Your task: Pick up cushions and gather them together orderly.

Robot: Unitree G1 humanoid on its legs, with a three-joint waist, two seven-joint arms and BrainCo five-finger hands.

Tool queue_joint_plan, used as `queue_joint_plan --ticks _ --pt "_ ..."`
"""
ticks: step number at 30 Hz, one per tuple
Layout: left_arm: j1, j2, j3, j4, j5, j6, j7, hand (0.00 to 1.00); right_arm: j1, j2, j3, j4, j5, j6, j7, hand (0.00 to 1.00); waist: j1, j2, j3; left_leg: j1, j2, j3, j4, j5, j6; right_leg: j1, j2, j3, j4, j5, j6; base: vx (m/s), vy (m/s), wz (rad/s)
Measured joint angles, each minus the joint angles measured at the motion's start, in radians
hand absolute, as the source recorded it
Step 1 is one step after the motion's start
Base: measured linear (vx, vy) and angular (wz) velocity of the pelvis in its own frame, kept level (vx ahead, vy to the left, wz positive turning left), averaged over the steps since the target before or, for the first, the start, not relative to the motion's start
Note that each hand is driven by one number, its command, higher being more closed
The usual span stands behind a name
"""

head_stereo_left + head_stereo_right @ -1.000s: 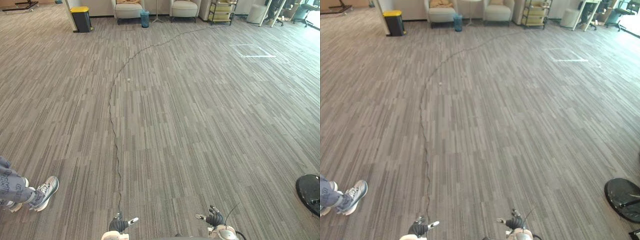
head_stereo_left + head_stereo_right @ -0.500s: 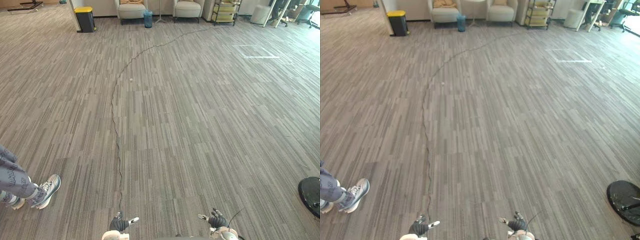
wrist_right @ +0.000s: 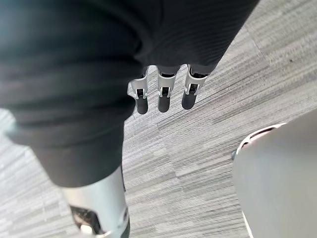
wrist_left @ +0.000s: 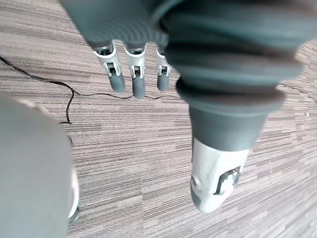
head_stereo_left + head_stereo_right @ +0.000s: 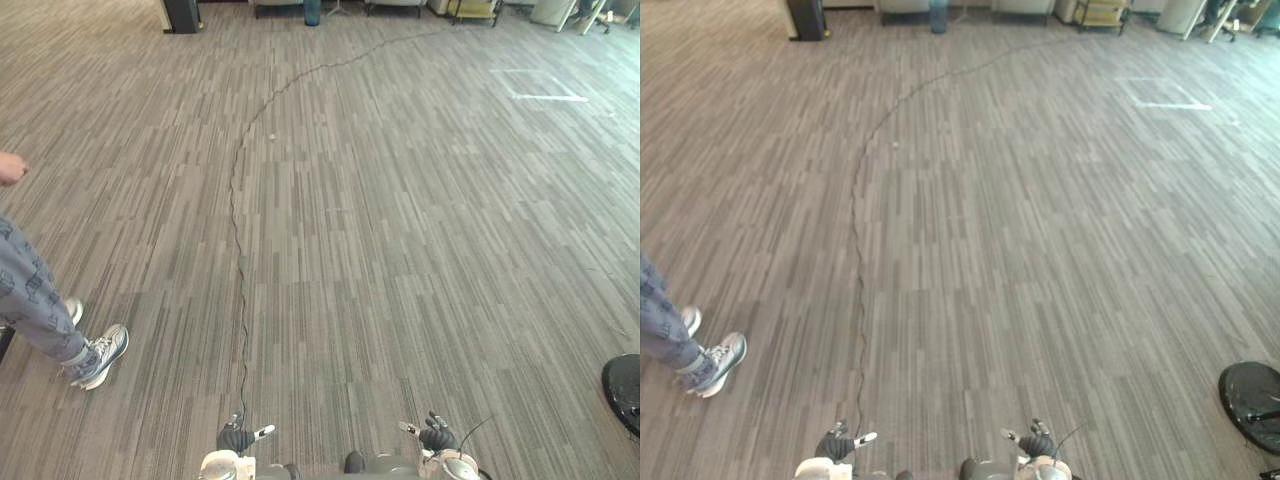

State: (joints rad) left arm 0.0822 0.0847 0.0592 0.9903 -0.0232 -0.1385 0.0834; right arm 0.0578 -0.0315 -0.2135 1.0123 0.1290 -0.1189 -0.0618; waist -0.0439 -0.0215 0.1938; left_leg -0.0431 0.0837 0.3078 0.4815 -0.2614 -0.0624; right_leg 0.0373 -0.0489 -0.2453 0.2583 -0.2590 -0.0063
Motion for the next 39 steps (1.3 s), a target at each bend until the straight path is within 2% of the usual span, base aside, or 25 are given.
queue_joint_plan --ticks 1,2,6,8,9,10,12,14,17,18,19,21,22,24,25,26,27,28,29,30,33,34,35,37,39 --pt "0.0 -0.009 0.018 -0.016 0.0 -0.001 -0.001 0.0 0.005 -0.001 -0.019 -0.011 0.005 0.001 -0.003 0.0 0.012 0.009 0.017 -0.077 0.062 0.051 0.179 -0.024 -0.002 0.024 -0.003 -0.007 0.016 -0.021 -0.004 0.14 0.001 0.16" --pt "-0.001 -0.016 0.023 -0.019 -0.001 -0.002 0.0 0.0 0.004 -0.011 -0.02 -0.011 0.007 0.002 -0.008 0.0 0.012 0.019 0.023 -0.094 0.089 0.066 0.221 -0.039 0.003 0.041 -0.006 -0.011 0.017 -0.03 -0.002 0.19 0.049 0.14" --pt "-0.004 -0.016 0.03 -0.039 -0.01 -0.005 0.0 0.0 0.001 -0.02 -0.02 -0.003 0.007 0.005 -0.024 0.0 0.014 0.019 0.028 -0.19 0.101 0.065 0.069 -0.018 -0.009 0.079 -0.078 -0.001 0.013 -0.075 0.043 0.27 0.184 -0.01" --pt "-0.013 -0.016 0.03 -0.038 -0.022 -0.004 0.002 0.0 -0.011 -0.027 -0.016 0.014 0.005 0.008 -0.029 0.0 0.019 0.017 0.03 -0.222 0.053 0.03 -0.163 0.161 -0.018 0.123 -0.133 0.012 -0.032 -0.089 0.099 0.39 0.353 -0.13" --pt "-0.015 -0.018 0.029 -0.038 -0.022 -0.004 0.003 0.0 -0.013 -0.03 -0.013 0.027 0.004 0.008 -0.03 0.0 0.028 0.013 0.03 -0.212 0.038 0.028 -0.182 0.231 -0.012 0.142 -0.142 0.019 -0.055 -0.089 0.111 0.47 0.381 -0.11" --pt "-0.028 -0.008 0.029 -0.036 -0.023 -0.004 0.006 0.0 -0.017 -0.025 -0.008 0.045 -0.001 0.011 -0.035 0.0 0.031 -0.007 0.027 -0.205 0.007 0.043 -0.162 0.189 0.023 0.163 -0.165 0.04 -0.096 -0.072 0.099 0.43 0.306 -0.06" --pt "-0.037 0.004 0.035 -0.042 -0.042 -0.007 0.008 0.0 -0.023 -0.002 -0.008 0.045 -0.005 0.011 -0.031 0.0 0.034 -0.024 0.032 -0.258 0.014 0.043 -0.02 0.093 0.068 0.172 -0.18 0.069 -0.114 -0.003 0.133 0.4 0.281 0.04" --pt "-0.039 0.012 0.04 -0.04 -0.041 -0.005 0.007 0.0 -0.02 -0.002 -0.013 0.051 -0.011 0.012 -0.028 0.0 0.038 -0.04 0.022 -0.255 0.007 0.058 0.051 -0.003 0.081 0.153 -0.203 0.104 -0.028 -0.002 0.136 0.46 0.328 -0.12" --pt "-0.04 0.02 0.03 -0.016 -0.039 0.001 0.008 0.0 -0.018 -0.001 -0.017 0.045 -0.011 0.012 -0.024 0.0 0.033 -0.057 0.012 -0.17 -0.037 0.083 0.022 -0.066 0.1 0.004 -0.265 0.167 0.347 0.06 0.133 0.52 0.303 -0.15" --pt "-0.043 0.02 0.028 -0.009 -0.039 0.012 0.011 0.0 -0.019 -0.003 -0.016 0.026 -0.012 0.012 -0.021 0.0 0.028 -0.061 0.018 -0.089 -0.063 0.087 -0.027 -0.091 0.104 -0.106 -0.281 0.186 0.613 0.098 0.118 0.5 0.175 -0.24" --pt "-0.039 0.018 0.016 -0.009 -0.04 0.022 0.013 0.0 -0.024 -0.013 -0.012 0.02 -0.012 0.01 -0.019 0.0 0.026 -0.046 0.032 0.002 -0.076 0.089 -0.081 -0.105 0.102 -0.177 -0.27 0.166 0.766 0.059 0.098 0.48 0.152 -0.31" --pt "-0.027 0.014 -0.015 -0.008 -0.042 0.022 0.019 0.0 -0.029 -0.026 -0.006 0.002 -0.012 0.006 -0.02 0.0 0.02 -0.015 0.039 0.115 -0.076 0.095 -0.168 -0.107 0.099 -0.252 -0.227 0.118 0.831 -0.003 0.065 0.44 0.13 -0.2" --pt "-0.03 0.014 -0.038 -0.008 -0.043 0.02 0.021 0.0 -0.035 -0.041 0.013 -0.021 -0.013 -0.004 -0.02 0.0 0.0 0.005 0.045 0.202 -0.07 0.094 -0.237 -0.099 0.091 -0.329 -0.18 0.045 0.796 -0.055 0.036 0.64 0.144 0.17" --pt "-0.043 0.018 -0.049 -0.005 -0.044 0.019 0.02 0.0 -0.049 -0.056 0.025 -0.019 -0.025 -0.008 -0.02 0.0 -0.018 0.008 0.053 0.264 -0.063 0.093 -0.269 -0.099 0.089 -0.43 -0.127 -0.016 0.643 -0.067 0.007 0.61 0.071 0.43" --pt "-0.061 0.017 -0.05 -0.005 -0.042 0.019 0.02 0.0 -0.045 -0.06 0.024 -0.016 -0.043 -0.006 -0.023 0.0 -0.024 0.008 0.054 0.301 -0.062 0.081 -0.296 -0.099 0.089 -0.497 -0.084 -0.031 0.468 -0.017 -0.003 0.59 -0.016 0.7" --pt "-0.068 0.013 -0.051 -0.006 -0.04 0.019 0.02 0.0 -0.038 -0.06 0.023 -0.013 -0.047 0.001 -0.025 0.0 -0.028 0.005 0.056 0.346 -0.067 0.055 -0.331 -0.099 0.088 -0.515 -0.05 -0.028 0.269 0.083 -0.005 0.62 -0.035 0.75" --pt "-0.067 0.012 -0.052 -0.006 -0.038 0.018 0.02 0.0 -0.031 -0.059 0.025 -0.012 -0.05 0.002 -0.025 0.0 -0.03 -0.001 0.056 0.367 -0.077 0.039 -0.344 -0.099 0.087 -0.512 -0.042 -0.021 0.193 0.129 -0.004 0.69 -0.062 0.74" --pt "-0.071 -0.005 -0.05 0.007 -0.035 0.019 0.02 0.0 -0.016 -0.062 0.018 0.005 -0.051 0.013 -0.022 0.0 -0.04 0.004 0.064 0.42 -0.07 0.001 -0.356 -0.092 0.054 -0.504 -0.012 0.014 0.195 0.278 -0.104 0.86 -0.115 0.34" --pt "-0.071 -0.022 -0.045 0.015 -0.026 0.019 0.017 0.0 -0.022 -0.081 0.01 0.006 -0.052 0.02 -0.022 0.0 -0.032 0.044 0.059 0.408 -0.037 -0.019 -0.313 -0.06 -0.002 -0.514 -0.006 0.006 0.258 0.207 -0.112 0.72 -0.101 0.24" --pt "-0.074 -0.024 -0.04 0.017 -0.018 0.02 0.016 0.0 -0.022 -0.08 0.004 0.002 -0.052 0.019 -0.022 0.0 -0.033 0.049 0.062 0.394 -0.03 -0.03 -0.272 -0.045 -0.025 -0.514 -0.01 0.002 0.281 0.182 -0.113 0.68 -0.139 -0.06" --pt "-0.07 -0.065 0.035 0.008 -0.007 0.022 0.018 0.0 -0.007 -0.066 -0.027 -0.027 -0.051 0.028 -0.022 0.0 -0.046 0.068 0.071 0.261 0.044 -0.067 0.144 0.183 -0.051 -0.387 -0.002 -0.015 0.282 0.073 -0.11 0.62 -0.139 0.11" --pt "-0.069 -0.079 0.046 -0.012 -0.005 0.021 0.017 0.0 0.006 -0.063 -0.025 -0.046 -0.051 0.033 -0.024 0.0 -0.044 0.071 0.075 0.192 0.09 -0.061 0.342 0.183 -0.058 -0.323 0.011 -0.014 0.25 0.049 -0.112 0.66 -0.086 -0.02" --pt "-0.058 -0.095 0.064 -0.049 0.001 0.018 0.013 0.0 0.015 -0.054 -0.018 -0.071 -0.051 0.035 -0.027 0.0 -0.024 0.059 0.081 0.086 0.159 -0.011 0.581 0.112 -0.038 -0.211 0.026 -0.001 0.206 0.017 -0.113 0.62 -0.068 -0.14" --pt "-0.045 -0.099 0.061 -0.077 0.001 0.018 0.009 0.0 0.021 -0.043 -0.012 -0.09 -0.051 0.033 -0.028 0.0 -0.01 0.044 0.073 -0.013 0.191 0.037 0.624 0.066 -0.022 -0.132 0.026 0.016 0.16 -0.017 -0.113 0.41 -0.022 -0.24" --pt "-0.034 -0.097 0.061 -0.119 0.0 0.013 0.006 0.0 0.01 -0.032 -0.008 -0.086 -0.051 0.031 -0.028 0.0 0.007 0.031 0.07 -0.148 0.201 0.109 0.437 0.008 0.004 -0.025 0.01 0.059 0.086 -0.041 -0.083 0.55 0.073 -0.4"
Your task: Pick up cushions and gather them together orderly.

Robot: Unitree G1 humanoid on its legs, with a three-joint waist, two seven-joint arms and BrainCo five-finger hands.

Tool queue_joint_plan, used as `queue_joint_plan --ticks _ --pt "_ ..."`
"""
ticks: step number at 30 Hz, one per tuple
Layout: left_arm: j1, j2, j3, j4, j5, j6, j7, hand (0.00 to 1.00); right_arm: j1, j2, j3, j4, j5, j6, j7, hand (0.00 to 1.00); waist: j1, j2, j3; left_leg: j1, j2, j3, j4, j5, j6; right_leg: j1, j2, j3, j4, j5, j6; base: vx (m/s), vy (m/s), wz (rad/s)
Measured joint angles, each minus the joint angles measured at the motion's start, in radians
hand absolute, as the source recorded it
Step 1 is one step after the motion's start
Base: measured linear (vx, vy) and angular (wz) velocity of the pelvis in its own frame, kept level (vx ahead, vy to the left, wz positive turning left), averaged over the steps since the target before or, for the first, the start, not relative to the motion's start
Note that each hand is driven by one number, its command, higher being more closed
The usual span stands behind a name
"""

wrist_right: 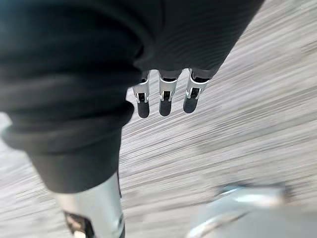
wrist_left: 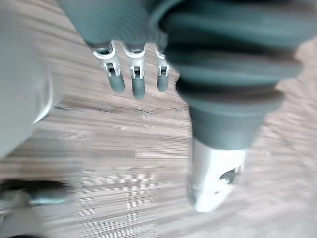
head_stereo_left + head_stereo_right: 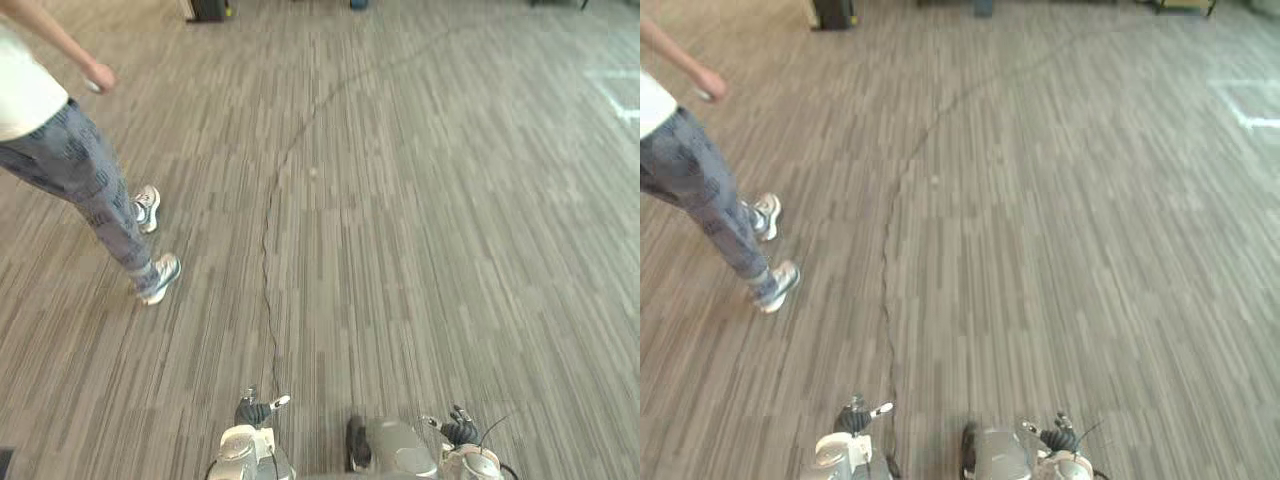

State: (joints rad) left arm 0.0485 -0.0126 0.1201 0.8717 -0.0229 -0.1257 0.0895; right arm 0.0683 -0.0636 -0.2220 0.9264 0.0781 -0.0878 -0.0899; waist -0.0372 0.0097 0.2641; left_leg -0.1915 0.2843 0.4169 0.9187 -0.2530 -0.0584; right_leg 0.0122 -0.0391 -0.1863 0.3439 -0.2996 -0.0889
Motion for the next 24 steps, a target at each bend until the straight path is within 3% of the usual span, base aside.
queue_joint_plan --ticks 1,2,3,4,5,6,7,8,9,10,11,13,14,15,17,19,20,21,22,23,24 --pt "0.0 0.0 0.0 -0.002 -0.001 -0.003 0.0 0.0 -0.004 0.002 -0.002 0.006 0.0 0.0 0.0 0.0 0.004 -0.001 0.001 -0.012 -0.006 0.01 -0.067 -0.003 0.0 0.017 -0.009 0.007 -0.006 0.0 0.006 0.56 0.149 -0.61" --pt "0.0 0.0 -0.001 0.0 -0.001 -0.012 0.001 0.0 -0.017 0.003 -0.006 0.037 0.0 -0.002 -0.002 0.0 0.012 0.0 0.0 -0.029 -0.053 0.01 -0.316 0.013 -0.017 0.054 -0.037 0.036 -0.02 -0.012 0.042 0.39 0.137 -0.56" --pt "0.001 -0.001 -0.003 0.003 -0.001 -0.016 0.001 0.0 -0.02 0.001 -0.009 0.048 0.001 -0.002 -0.002 0.0 0.014 0.003 -0.002 -0.027 -0.08 -0.006 -0.457 0.048 -0.031 0.074 -0.051 0.05 -0.031 -0.023 0.059 0.59 0.276 -0.71" --pt "0.004 0.0 -0.005 0.006 -0.004 -0.018 0.002 0.0 -0.026 -0.006 -0.009 0.061 0.0 -0.002 -0.006 0.0 0.015 0.015 -0.003 -0.038 -0.11 -0.064 -0.689 0.134 -0.047 0.128 -0.063 0.075 -0.074 -0.037 0.086 0.41 0.21 -0.51" --pt "0.004 0.003 -0.009 0.006 -0.007 -0.018 0.005 0.0 -0.028 -0.008 -0.009 0.071 -0.001 -0.003 -0.008 0.0 0.018 0.016 -0.002 -0.042 -0.113 -0.085 -0.736 0.164 -0.056 0.148 -0.068 0.084 -0.091 -0.042 0.094 0.66 0.39 -0.66" --pt "-0.004 0.021 -0.033 0.006 -0.009 -0.02 0.01 0.0 -0.028 -0.013 -0.005 0.087 -0.002 -0.002 -0.011 0.0 0.037 0.004 -0.004 -0.06 -0.133 -0.133 -0.731 0.259 -0.035 0.204 -0.086 0.112 -0.144 -0.055 0.119 0.46 0.284 -0.42" --pt "-0.004 0.023 -0.033 0.006 -0.009 -0.021 0.009 0.0 -0.027 -0.012 -0.005 0.089 -0.002 -0.002 -0.012 0.0 0.038 0.004 -0.006 -0.061 -0.137 -0.133 -0.729 0.261 -0.03 0.207 -0.087 0.113 -0.145 -0.054 0.119 0.7 0.401 -0.41" --pt "-0.009 0.046 -0.047 0.013 -0.009 -0.02 0.008 0.0 -0.033 0.007 -0.001 0.115 -0.015 -0.002 -0.009 0.0 0.037 -0.035 -0.027 -0.077 -0.182 -0.149 -0.68 0.245 0.033 0.214 -0.127 0.139 -0.151 -0.042 0.115 0.48 0.24 -0.1" --pt "-0.009 0.055 -0.049 0.015 -0.008 -0.019 0.009 0.0 -0.029 0.015 -0.002 0.113 -0.028 -0.003 -0.009 0.0 0.033 -0.048 -0.037 -0.096 -0.195 -0.155 -0.641 0.226 0.057 0.204 -0.141 0.149 -0.13 -0.03 0.113 0.6 0.308 -0.11" --pt "-0.016 0.073 -0.058 0.025 -0.008 -0.019 0.007 0.0 -0.025 0.018 -0.005 0.115 -0.039 -0.003 -0.008 0.0 0.028 -0.069 -0.047 -0.122 -0.214 -0.155 -0.547 0.171 0.099 0.158 -0.172 0.173 -0.024 -0.016 0.128 0.7 0.365 -0.06" --pt "-0.036 0.086 -0.064 0.054 -0.008 -0.015 0.004 0.0 -0.021 0.018 -0.008 0.117 -0.04 -0.002 -0.008 0.0 0.026 -0.086 -0.048 -0.094 -0.232 -0.126 -0.495 0.103 0.128 0.086 -0.206 0.206 0.194 0.015 0.175 0.68 0.351 -0.13" --pt "-0.049 0.1 -0.072 0.082 -0.008 -0.012 0.004 0.0 -0.034 0.019 -0.005 0.116 -0.039 -0.003 -0.006 0.0 0.027 -0.098 -0.038 -0.024 -0.245 -0.091 -0.5 0.046 0.139 -0.039 -0.243 0.222 0.482 0.108 0.221 0.52 0.218 -0.42" --pt "-0.044 0.108 -0.088 0.106 -0.008 0.001 0.005 0.0 -0.049 0.012 0.002 0.112 -0.04 -0.011 -0.003 0.0 0.015 -0.09 -0.03 0.073 -0.244 -0.069 -0.524 0.01 0.145 -0.131 -0.266 0.17 0.669 0.081 0.192 0.5 0.145 -0.57" --pt "-0.041 0.109 -0.096 0.111 -0.008 0.005 0.005 0.0 -0.052 0.007 0.007 0.11 -0.039 -0.013 -0.002 0.0 0.01 -0.085 -0.029 0.11 -0.243 -0.064 -0.543 0.005 0.146 -0.151 -0.27 0.144 0.695 0.066 0.175 0.59 0.137 -0.65" --pt "-0.034 0.11 -0.122 0.119 -0.008 0.007 0.005 0.0 -0.058 -0.016 0.041 0.083 -0.04 -0.023 0.001 0.0 0.0 -0.05 -0.013 0.301 -0.216 -0.006 -0.678 0.006 0.145 -0.237 -0.234 -0.033 0.626 -0.02 0.117 0.47 0.073 -0.6" --pt "-0.032 0.113 -0.122 0.12 -0.008 0.006 0.004 0.0 -0.06 -0.013 0.041 0.065 -0.04 -0.027 0.003 0.0 -0.006 -0.048 -0.013 0.358 -0.2 0.032 -0.724 0.008 0.138 -0.311 -0.201 -0.1 0.505 -0.03 0.112 0.46 0.007 -0.47" --pt "-0.033 0.114 -0.122 0.12 -0.008 0.007 0.003 0.0 -0.07 -0.018 0.041 0.065 -0.04 -0.029 0.003 0.0 -0.019 -0.043 -0.01 0.398 -0.193 0.061 -0.765 0.006 0.107 -0.364 -0.177 -0.163 0.348 0.007 0.107 0.57 -0.042 -0.48" --pt "-0.035 0.114 -0.121 0.121 -0.008 0.007 0.001 0.0 -0.071 -0.02 0.039 0.066 -0.04 -0.027 0.003 0.0 -0.026 -0.043 -0.009 0.44 -0.192 0.087 -0.812 0.0 0.073 -0.403 -0.155 -0.217 0.178 0.091 0.093 0.51 -0.056 -0.35" --pt "-0.034 0.114 -0.12 0.121 -0.008 0.007 0.0 0.0 -0.07 -0.022 0.039 0.069 -0.04 -0.026 0.003 0.0 -0.027 -0.043 -0.009 0.458 -0.193 0.096 -0.824 -0.004 0.061 -0.414 -0.146 -0.227 0.112 0.129 0.089 0.58 -0.098 -0.28" --pt "-0.032 0.114 -0.119 0.125 -0.008 0.007 -0.001 0.0 -0.052 -0.024 0.04 0.075 -0.042 -0.016 0.002 0.0 -0.032 -0.051 -0.008 0.506 -0.21 0.095 -0.848 -0.013 0.029 -0.414 -0.128 -0.238 -0.026 0.27 0.062 0.63 -0.12 -0.3" --pt "-0.036 0.093 -0.117 0.146 -0.006 0.008 -0.003 0.0 -0.047 -0.037 0.032 0.075 -0.041 -0.018 0.004 0.0 -0.04 -0.019 0.0 0.547 -0.197 0.097 -0.865 -0.009 0.002 -0.408 -0.104 -0.235 0.013 0.331 -0.032 0.61 -0.118 -0.34"
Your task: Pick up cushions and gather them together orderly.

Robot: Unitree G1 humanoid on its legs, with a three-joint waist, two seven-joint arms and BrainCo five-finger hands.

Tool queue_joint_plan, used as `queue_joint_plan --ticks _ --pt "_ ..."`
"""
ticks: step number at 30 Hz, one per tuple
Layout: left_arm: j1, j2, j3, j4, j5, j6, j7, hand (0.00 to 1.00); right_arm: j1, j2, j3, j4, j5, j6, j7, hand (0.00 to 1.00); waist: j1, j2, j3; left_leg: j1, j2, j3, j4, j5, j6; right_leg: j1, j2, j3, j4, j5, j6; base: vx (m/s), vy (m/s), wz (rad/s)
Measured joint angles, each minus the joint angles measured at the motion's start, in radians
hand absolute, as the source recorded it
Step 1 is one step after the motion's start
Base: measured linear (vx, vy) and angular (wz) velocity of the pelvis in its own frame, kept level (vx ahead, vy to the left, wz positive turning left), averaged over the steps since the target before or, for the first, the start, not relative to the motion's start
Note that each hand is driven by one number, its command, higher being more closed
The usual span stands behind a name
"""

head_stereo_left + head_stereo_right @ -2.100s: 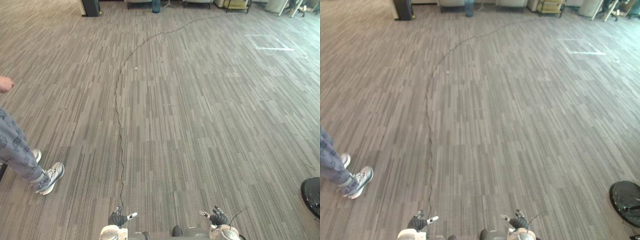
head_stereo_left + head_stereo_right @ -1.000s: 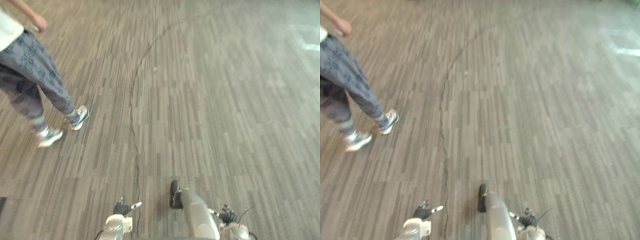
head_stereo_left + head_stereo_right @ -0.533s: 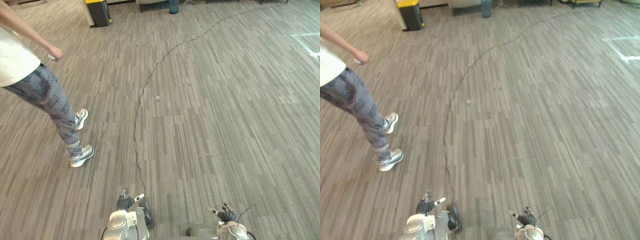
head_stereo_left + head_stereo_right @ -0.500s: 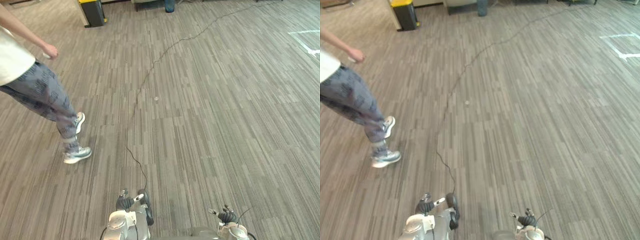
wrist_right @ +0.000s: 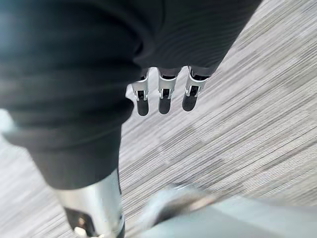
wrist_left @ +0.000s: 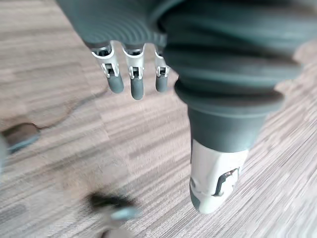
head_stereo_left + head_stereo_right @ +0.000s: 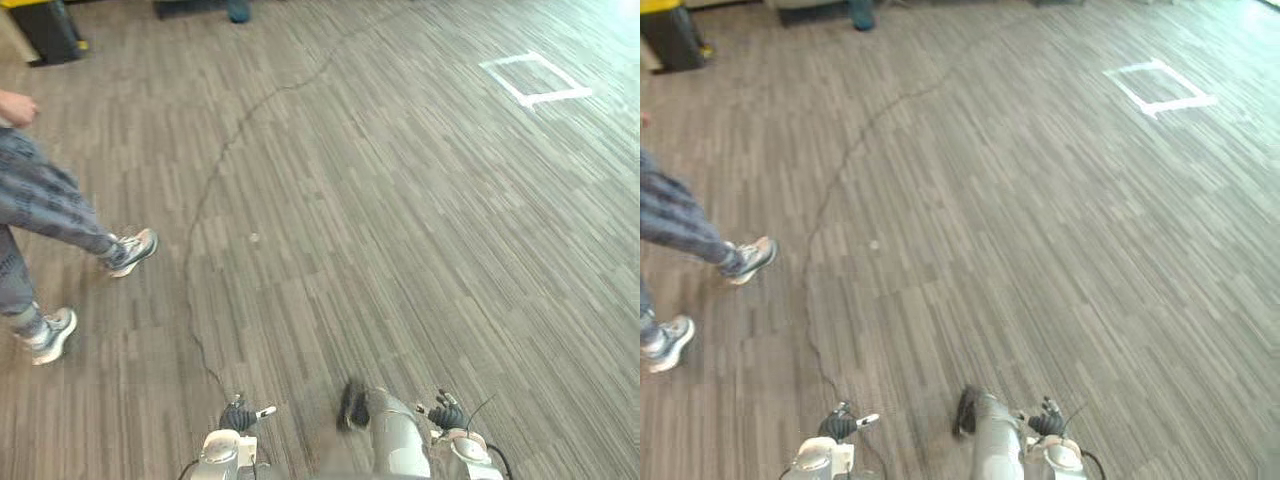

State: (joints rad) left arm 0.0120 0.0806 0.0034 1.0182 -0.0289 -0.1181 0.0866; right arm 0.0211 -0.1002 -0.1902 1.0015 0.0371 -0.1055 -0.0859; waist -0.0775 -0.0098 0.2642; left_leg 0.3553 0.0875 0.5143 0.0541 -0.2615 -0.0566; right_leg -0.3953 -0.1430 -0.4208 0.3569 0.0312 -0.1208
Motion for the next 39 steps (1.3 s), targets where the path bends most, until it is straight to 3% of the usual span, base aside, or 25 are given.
queue_joint_plan --ticks 1,3,4,6,9,12,14,16,17,19,20,21,23,24,25,26,28,30,32,33,35,36,37,38,39 --pt "-0.002 -0.007 -0.001 0.004 0.002 -0.001 -0.001 0.0 -0.005 -0.009 0.0 0.0 -0.001 0.001 0.001 0.0 0.0 0.018 -0.002 0.002 0.009 0.002 -0.002 0.011 -0.02 -0.01 0.003 0.003 0.035 -0.03 0.005 0.56 -0.14 -0.34" --pt "-0.023 -0.032 0.008 0.006 0.019 -0.001 -0.005 0.0 -0.007 -0.012 -0.024 -0.012 0.0 0.001 0.006 0.0 -0.026 0.036 0.001 0.007 0.038 -0.016 0.096 0.075 -0.127 -0.042 -0.009 0.023 0.212 -0.184 -0.024 0.54 -0.223 -0.19" --pt "-0.025 -0.037 0.014 0.003 0.025 -0.001 -0.005 0.0 -0.005 -0.008 -0.031 -0.019 -0.001 0.004 0.006 0.0 -0.032 0.04 0.003 -0.004 0.061 -0.025 0.163 0.08 -0.134 -0.026 0.002 0.022 0.221 -0.204 -0.02 0.54 -0.295 -0.2" --pt "-0.019 -0.076 0.057 -0.05 0.029 -0.001 -0.007 0.0 0.032 0.013 -0.032 -0.084 0.0 0.016 0.002 0.0 -0.031 0.048 0.008 -0.204 0.221 -0.143 0.819 0.166 -0.123 0.118 0.082 0.046 0.168 -0.265 -0.026 0.52 -0.268 -0.45" --pt "0.001 -0.101 0.084 -0.103 0.028 -0.001 -0.007 0.0 0.035 0.025 0.013 -0.124 0.002 0.015 -0.002 0.0 -0.005 0.037 0.009 -0.393 0.245 -0.165 1.062 0.106 -0.108 0.257 0.158 0.132 0.065 -0.291 -0.059 0.4 -0.116 -0.89" --pt "0.021 -0.102 0.095 -0.138 0.025 -0.005 -0.006 0.0 0.04 0.048 0.021 -0.128 0.005 0.015 -0.002 0.0 0.027 0.023 0.01 -0.506 0.242 -0.136 0.965 0.063 -0.056 0.359 0.19 0.216 -0.013 -0.302 -0.049 0.36 -0.024 -1.04" --pt "0.038 -0.103 0.103 -0.176 0.021 -0.011 -0.004 0.0 0.043 0.063 0.046 -0.139 0.005 0.016 -0.001 0.0 0.045 0.009 0.012 -0.591 0.194 -0.15 0.734 0.052 -0.038 0.45 0.199 0.298 -0.086 -0.31 -0.039 0.41 0.03 -1.0" --pt "0.041 -0.129 0.137 -0.191 0.004 -0.032 0.0 0.0 0.047 0.068 0.046 -0.132 0.004 0.015 0.001 0.0 0.071 0.015 0.003 -0.635 0.12 -0.203 0.356 0.092 -0.075 0.524 0.194 0.39 -0.131 -0.34 0.025 0.52 0.139 -1.15" --pt "0.041 -0.132 0.137 -0.191 0.004 -0.031 0.001 0.0 0.047 0.068 0.045 -0.128 0.004 0.015 0.0 0.0 0.073 0.019 0.0 -0.64 0.114 -0.205 0.307 0.106 -0.076 0.538 0.194 0.401 -0.139 -0.349 0.036 0.69 0.256 -0.98" --pt "0.041 -0.135 0.136 -0.192 0.004 -0.032 0.002 0.0 0.048 0.059 0.045 -0.117 0.004 0.016 -0.001 0.0 0.079 0.024 -0.011 -0.674 0.09 -0.219 0.197 0.153 -0.058 0.585 0.191 0.459 -0.147 -0.381 0.074 0.61 0.274 -0.84" --pt "0.042 -0.131 0.137 -0.195 0.004 -0.033 0.002 0.0 0.063 0.062 0.04 -0.114 0.003 0.015 -0.001 0.0 0.092 0.009 -0.028 -0.679 0.068 -0.232 0.188 0.201 -0.02 0.624 0.167 0.506 -0.147 -0.416 0.093 0.76 0.358 -1.43" --pt "0.043 -0.125 0.139 -0.192 0.004 -0.033 0.002 0.0 0.073 0.075 0.037 -0.106 0.002 0.015 0.002 0.0 0.116 -0.024 -0.067 -0.674 0.041 -0.234 0.265 0.27 0.003 0.616 0.127 0.553 -0.081 -0.455 0.133 0.76 0.358 -1.41" --pt "0.04 -0.097 0.154 -0.172 0.0 -0.031 0.001 0.0 0.082 0.107 0.026 -0.1 0.001 0.012 0.005 0.0 0.107 -0.087 -0.101 -0.656 0.013 -0.183 0.351 0.169 0.028 0.531 0.065 0.555 0.151 -0.448 0.178 0.76 0.332 -0.91" --pt "0.034 -0.086 0.155 -0.153 -0.017 -0.03 0.002 0.0 0.085 0.124 0.026 -0.072 0.001 0.012 0.009 0.0 0.104 -0.105 -0.107 -0.613 0.002 -0.164 0.384 0.094 0.035 0.426 0.042 0.536 0.412 -0.336 0.24 0.89 0.396 -0.55" --pt "0.029 -0.083 0.154 -0.139 -0.021 -0.029 0.002 0.0 0.085 0.128 0.026 -0.066 0.001 0.013 0.01 0.0 0.096 -0.104 -0.105 -0.591 -0.002 -0.162 0.387 0.074 0.04 0.394 0.032 0.53 0.492 -0.294 0.252 0.69 0.293 -0.34" --pt "0.021 -0.075 0.152 -0.104 -0.035 -0.021 0.005 0.0 0.079 0.125 0.024 -0.074 0.001 0.01 0.018 0.0 0.077 -0.1 -0.099 -0.505 -0.014 -0.154 0.372 0.019 0.046 0.327 0.006 0.49 0.671 -0.282 0.248 0.67 0.235 -0.41" --pt "0.023 -0.076 0.145 -0.072 -0.045 -0.02 0.012 0.0 0.066 0.098 0.038 -0.077 0.0 0.006 0.023 0.0 0.071 -0.064 -0.084 -0.358 -0.01 -0.117 0.308 -0.028 0.044 0.25 -0.018 0.415 0.758 -0.309 0.208 0.64 0.202 -0.56" --pt "0.022 -0.068 0.114 -0.044 -0.055 -0.021 0.019 0.0 0.05 0.076 0.037 -0.083 0.0 -0.008 0.026 0.0 0.06 -0.035 -0.071 -0.184 -0.002 -0.087 0.174 -0.036 0.039 0.116 -0.027 0.242 0.67 -0.366 0.136 0.66 0.172 -0.35" --pt "0.011 -0.059 0.086 -0.029 -0.055 -0.02 0.018 0.0 0.029 0.064 0.037 -0.08 0.0 -0.011 0.027 0.0 0.043 -0.026 -0.065 -0.119 0.013 -0.079 0.129 -0.035 0.037 0.032 -0.02 0.115 0.487 -0.364 0.124 0.55 0.055 0.01" --pt "0.011 -0.056 0.075 -0.022 -0.055 -0.019 0.018 0.0 0.02 0.06 0.037 -0.081 0.001 -0.012 0.028 0.0 0.034 -0.023 -0.063 -0.093 0.017 -0.081 0.11 -0.035 0.037 -0.002 -0.01 0.072 0.388 -0.339 0.104 0.8 -0.018 0.16" --pt "0.017 -0.055 0.056 -0.003 -0.053 -0.011 0.018 0.0 0.011 0.051 0.038 -0.077 0.001 -0.011 0.03 0.0 0.02 -0.029 -0.061 -0.008 -0.004 -0.097 0.059 -0.032 0.03 -0.032 0.031 0.035 0.084 -0.118 0.042 0.65 -0.064 0.17" --pt "0.021 -0.055 0.053 0.0 -0.053 -0.006 0.018 0.0 0.011 0.049 0.036 -0.073 0.002 -0.013 0.03 0.0 0.013 -0.027 -0.06 0.011 -0.004 -0.11 0.053 -0.028 0.016 -0.023 0.041 0.05 0.076 -0.043 -0.027 0.77 -0.099 -0.18" --pt "0.002 -0.075 0.059 0.012 -0.045 -0.003 0.014 0.0 -0.015 0.02 0.023 -0.069 -0.008 -0.012 0.029 0.0 0.023 0.025 -0.058 0.025 0.028 -0.147 0.081 0.052 -0.074 -0.018 0.063 0.063 0.152 -0.125 -0.037 0.75 -0.107 -0.24" --pt "-0.004 -0.079 0.059 0.012 -0.042 -0.003 0.014 0.0 -0.015 0.019 0.016 -0.068 -0.016 -0.012 0.03 0.0 0.022 0.026 -0.055 0.024 0.023 -0.161 0.096 0.081 -0.086 -0.019 0.054 0.067 0.176 -0.146 -0.036 1.03 -0.226 -0.36" --pt "-0.006 -0.102 0.069 0.01 -0.029 -0.003 0.014 0.0 -0.012 0.016 -0.017 -0.063 -0.029 -0.001 0.028 0.0 0.006 0.037 -0.048 -0.018 0.028 -0.225 0.279 0.208 -0.116 0.036 0.046 0.074 0.209 -0.226 -0.025 0.69 -0.2 -0.2"
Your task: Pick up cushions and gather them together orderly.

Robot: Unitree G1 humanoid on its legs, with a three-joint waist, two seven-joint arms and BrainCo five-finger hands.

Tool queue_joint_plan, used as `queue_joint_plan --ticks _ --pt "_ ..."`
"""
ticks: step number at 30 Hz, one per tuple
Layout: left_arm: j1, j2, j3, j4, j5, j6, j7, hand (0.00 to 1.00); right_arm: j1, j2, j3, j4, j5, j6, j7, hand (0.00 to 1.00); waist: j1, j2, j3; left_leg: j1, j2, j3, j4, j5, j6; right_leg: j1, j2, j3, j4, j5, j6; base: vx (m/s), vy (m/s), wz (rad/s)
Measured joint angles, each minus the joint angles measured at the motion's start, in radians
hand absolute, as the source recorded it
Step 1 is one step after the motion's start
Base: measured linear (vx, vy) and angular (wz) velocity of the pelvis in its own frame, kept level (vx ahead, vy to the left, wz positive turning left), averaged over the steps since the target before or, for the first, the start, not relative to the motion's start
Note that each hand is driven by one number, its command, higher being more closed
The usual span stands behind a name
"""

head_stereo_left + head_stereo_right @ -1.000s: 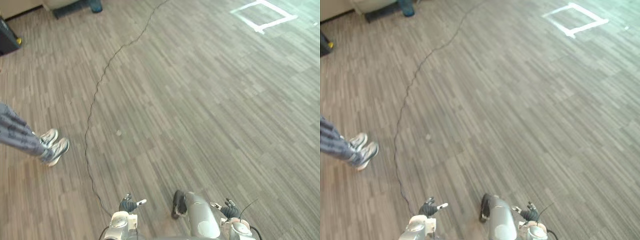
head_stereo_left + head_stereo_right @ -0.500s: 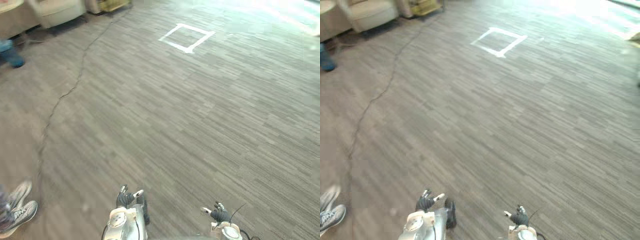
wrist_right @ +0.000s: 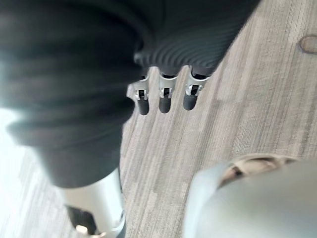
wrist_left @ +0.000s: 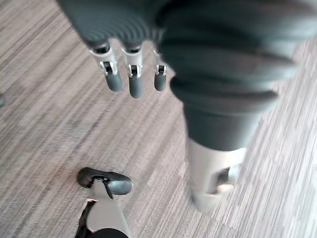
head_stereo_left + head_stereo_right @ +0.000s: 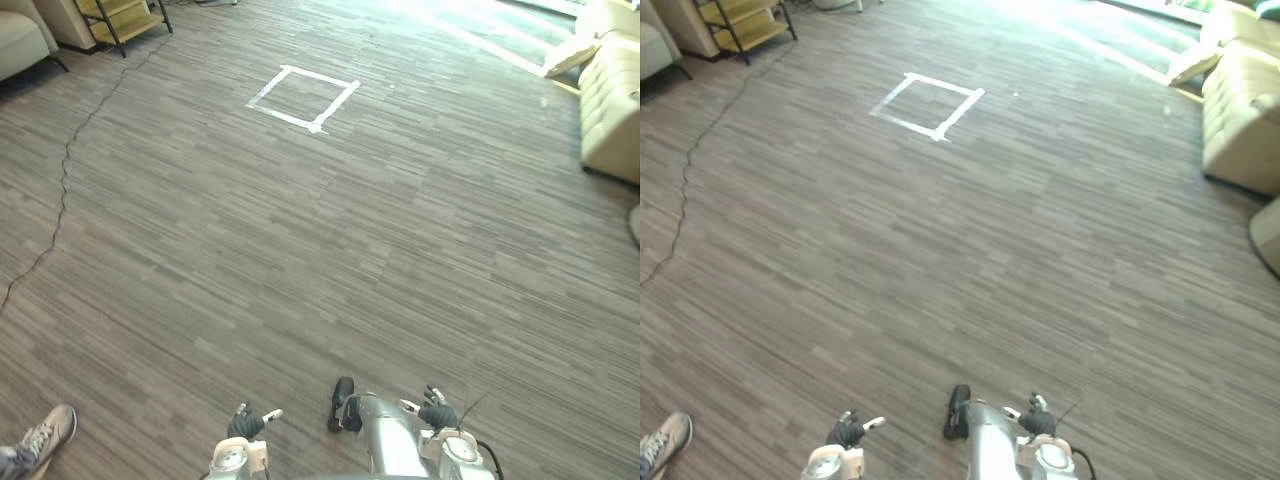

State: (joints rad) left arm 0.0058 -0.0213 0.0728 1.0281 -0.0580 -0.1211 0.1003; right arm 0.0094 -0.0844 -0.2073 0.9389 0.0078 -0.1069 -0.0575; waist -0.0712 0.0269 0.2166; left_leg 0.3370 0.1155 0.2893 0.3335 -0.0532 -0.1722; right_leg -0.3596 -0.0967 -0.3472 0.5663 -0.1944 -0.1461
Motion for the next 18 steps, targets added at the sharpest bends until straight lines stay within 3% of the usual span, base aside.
queue_joint_plan --ticks 1,2,3,4,5,7,9,10,11,12,13,14,16,17,18 --pt "0.005 -0.011 0.03 -0.004 0.003 0.0 0.001 0.0 0.003 -0.002 0.005 -0.002 -0.003 0.004 0.0 0.0 0.001 0.01 0.009 -0.076 0.036 -0.036 0.217 0.067 -0.021 0.067 0.014 0.015 -0.043 -0.02 0.008 0.66 -0.18 -0.22" --pt "0.007 -0.017 0.041 -0.009 0.008 0.0 0.0 0.0 0.006 -0.002 0.006 -0.007 -0.005 0.004 -0.001 0.0 -0.002 0.014 0.014 -0.125 0.059 -0.051 0.343 0.07 -0.027 0.102 0.029 0.016 -0.068 -0.024 0.011 0.55 -0.067 -0.55" --pt "0.017 -0.034 0.092 -0.056 0.016 -0.001 -0.003 0.0 0.012 0.011 0.02 -0.009 -0.006 0.012 -0.003 0.0 0.017 0.027 0.026 -0.277 0.145 -0.03 0.72 0.01 -0.009 0.236 0.082 0.046 -0.146 -0.043 0.002 0.7 -0.052 -0.84" --pt "0.026 -0.026 0.108 -0.097 0.016 -0.003 -0.002 0.0 0.014 0.045 0.026 -0.009 -0.006 0.018 -0.003 0.0 0.033 -0.009 0.037 -0.385 0.167 0.01 0.804 -0.053 0.031 0.338 0.089 0.084 -0.203 -0.068 0.008 0.67 -0.048 -0.87" --pt "0.028 -0.024 0.107 -0.104 0.016 -0.004 -0.002 0.0 0.016 0.047 0.027 -0.009 -0.006 0.018 -0.003 0.0 0.036 -0.012 0.035 -0.415 0.17 0.019 0.795 -0.064 0.041 0.362 0.09 0.09 -0.223 -0.074 0.011 0.55 -0.017 -0.71" --pt "0.028 -0.025 0.108 -0.137 0.015 -0.016 -0.004 0.0 0.023 0.053 0.029 -0.009 -0.006 0.019 -0.002 0.0 0.051 -0.015 0.034 -0.552 0.166 0.077 0.605 -0.125 0.086 0.47 0.089 0.155 -0.302 -0.084 0.046 0.48 0.049 -0.68" --pt "0.028 -0.025 0.111 -0.145 0.015 -0.028 -0.003 0.0 0.026 0.052 0.022 -0.008 -0.006 0.02 -0.004 0.0 0.068 -0.014 0.035 -0.589 0.133 0.077 0.431 -0.141 0.096 0.523 0.076 0.194 -0.331 -0.096 0.067 0.5 0.108 -0.66" --pt "0.028 -0.025 0.112 -0.151 0.014 -0.031 -0.003 0.0 0.032 0.051 0.019 -0.001 -0.006 0.021 -0.004 0.0 0.072 -0.019 0.038 -0.603 0.09 0.047 0.251 -0.132 0.088 0.57 0.058 0.219 -0.36 -0.106 0.086 0.69 0.21 -0.79" --pt "0.028 -0.023 0.103 -0.146 0.014 -0.033 -0.001 0.0 0.028 0.044 0.019 0.025 -0.006 0.02 -0.004 0.0 0.072 -0.018 0.037 -0.6 0.034 -0.014 -0.012 -0.066 0.047 0.621 0.042 0.248 -0.406 -0.116 0.111 0.56 0.214 -0.67" --pt "0.028 -0.022 0.098 -0.143 0.014 -0.033 0.0 0.0 0.031 0.041 0.02 0.031 -0.006 0.019 -0.004 0.0 0.073 -0.011 0.033 -0.598 0.029 -0.031 -0.064 -0.046 0.04 0.631 0.044 0.259 -0.418 -0.12 0.119 0.68 0.335 -0.76" --pt "0.028 -0.02 0.086 -0.13 0.014 -0.035 0.002 0.0 0.033 0.033 0.025 0.052 -0.006 0.018 -0.005 0.0 0.077 0.006 0.023 -0.62 0.034 -0.07 -0.142 0.01 0.054 0.665 0.052 0.289 -0.441 -0.139 0.151 0.59 0.364 -0.8" --pt "0.026 -0.004 0.078 -0.123 0.015 -0.037 0.002 0.0 0.03 0.039 0.025 0.07 -0.008 0.021 -0.01 0.0 0.079 -0.008 0.012 -0.616 0.01 -0.084 -0.094 0.116 0.074 0.694 0.024 0.331 -0.43 -0.149 0.168 0.61 0.377 -0.74" --pt "0.024 0.021 0.061 -0.113 0.016 -0.036 0.002 0.0 0.04 0.056 0.028 0.066 -0.008 0.016 -0.009 0.0 0.07 -0.05 -0.008 -0.62 -0.028 -0.073 -0.055 0.067 0.113 0.654 -0.024 0.354 -0.348 -0.143 0.175 0.61 0.336 -0.32" --pt "0.023 0.038 0.056 -0.111 0.017 -0.036 -0.002 0.0 0.048 0.067 0.02 0.064 -0.008 0.015 -0.01 0.0 0.07 -0.072 -0.02 -0.619 -0.054 -0.057 -0.007 0.011 0.148 0.599 -0.058 0.385 -0.212 -0.131 0.195 0.61 0.32 -0.11" --pt "0.017 0.038 0.052 -0.099 0.017 -0.035 -0.004 0.0 0.047 0.068 0.017 0.064 -0.009 0.015 -0.008 0.0 0.07 -0.086 -0.022 -0.599 -0.076 -0.047 0.022 -0.033 0.157 0.546 -0.078 0.412 -0.062 -0.104 0.235 0.61 0.33 -0.1"
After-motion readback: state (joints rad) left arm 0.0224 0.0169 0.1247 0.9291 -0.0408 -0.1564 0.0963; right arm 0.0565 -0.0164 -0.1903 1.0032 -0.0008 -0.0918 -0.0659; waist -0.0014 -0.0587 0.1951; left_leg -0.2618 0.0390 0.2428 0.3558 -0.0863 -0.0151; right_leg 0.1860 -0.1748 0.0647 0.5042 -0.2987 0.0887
